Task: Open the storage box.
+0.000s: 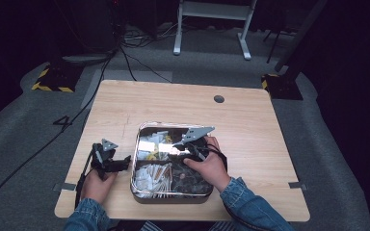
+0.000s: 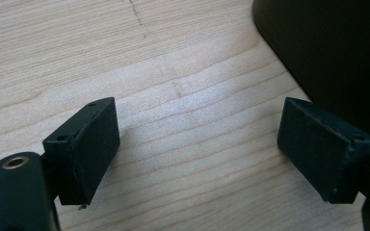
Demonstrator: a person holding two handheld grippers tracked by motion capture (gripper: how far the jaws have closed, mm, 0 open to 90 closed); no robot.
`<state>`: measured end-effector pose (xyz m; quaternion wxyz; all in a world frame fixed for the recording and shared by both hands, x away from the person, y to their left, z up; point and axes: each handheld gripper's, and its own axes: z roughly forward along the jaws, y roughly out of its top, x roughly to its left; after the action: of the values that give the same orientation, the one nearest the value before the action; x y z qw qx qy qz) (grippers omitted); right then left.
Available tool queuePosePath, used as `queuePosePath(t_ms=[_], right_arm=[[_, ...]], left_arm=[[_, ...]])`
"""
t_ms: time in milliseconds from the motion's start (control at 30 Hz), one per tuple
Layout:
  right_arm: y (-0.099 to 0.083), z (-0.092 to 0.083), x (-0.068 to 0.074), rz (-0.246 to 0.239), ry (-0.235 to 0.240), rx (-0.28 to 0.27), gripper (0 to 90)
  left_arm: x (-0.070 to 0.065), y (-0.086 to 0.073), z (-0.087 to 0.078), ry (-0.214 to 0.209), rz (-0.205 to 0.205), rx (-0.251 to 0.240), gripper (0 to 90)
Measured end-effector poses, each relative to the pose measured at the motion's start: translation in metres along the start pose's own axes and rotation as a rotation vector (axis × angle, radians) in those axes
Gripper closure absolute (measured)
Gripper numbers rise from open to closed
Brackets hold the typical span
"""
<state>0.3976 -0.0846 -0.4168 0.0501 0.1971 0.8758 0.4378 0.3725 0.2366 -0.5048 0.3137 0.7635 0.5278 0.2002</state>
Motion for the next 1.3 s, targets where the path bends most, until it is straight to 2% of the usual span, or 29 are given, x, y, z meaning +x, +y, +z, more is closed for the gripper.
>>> queuePosePath(t_ms=[233,633,767,800,833,867,900,1300], right_arm=[[0.008,-0.017,-0.004,-0.005,-0.014,-0.041,58.9],[0.01,-0.04,-0.009,0.001,-0.043,-0.068,58.9],[0.003,-0.06,-0.017,0.02,-0.083,-0.076,58.9],[0.003,-0.06,-0.017,0.02,-0.083,-0.076,58.9],[-0.002,-0.072,-0.02,0.032,-0.107,-0.085,58.9],[-0.002,-0.072,-0.02,0.032,-0.107,-0.085,58.9],[-0.007,-0.081,-0.023,0.041,-0.126,-0.091,58.9],[-0.034,-0.119,-0.043,0.108,-0.202,-0.107,58.9]], left_arm=[[0.0,0.0,0.0,0.001,0.001,0.0,15.2],[0.0,-0.001,-0.001,-0.01,0.009,0.002,15.2],[0.001,-0.001,-0.001,-0.018,0.013,0.001,15.2],[0.001,-0.001,-0.001,-0.018,0.013,0.001,15.2],[0.001,0.0,-0.001,-0.017,0.017,-0.001,15.3],[0.001,0.0,-0.001,-0.017,0.017,-0.001,16.0],[0.002,0.001,0.001,-0.017,0.013,-0.005,17.3],[0.003,0.004,0.003,-0.02,0.017,-0.004,18.3]])
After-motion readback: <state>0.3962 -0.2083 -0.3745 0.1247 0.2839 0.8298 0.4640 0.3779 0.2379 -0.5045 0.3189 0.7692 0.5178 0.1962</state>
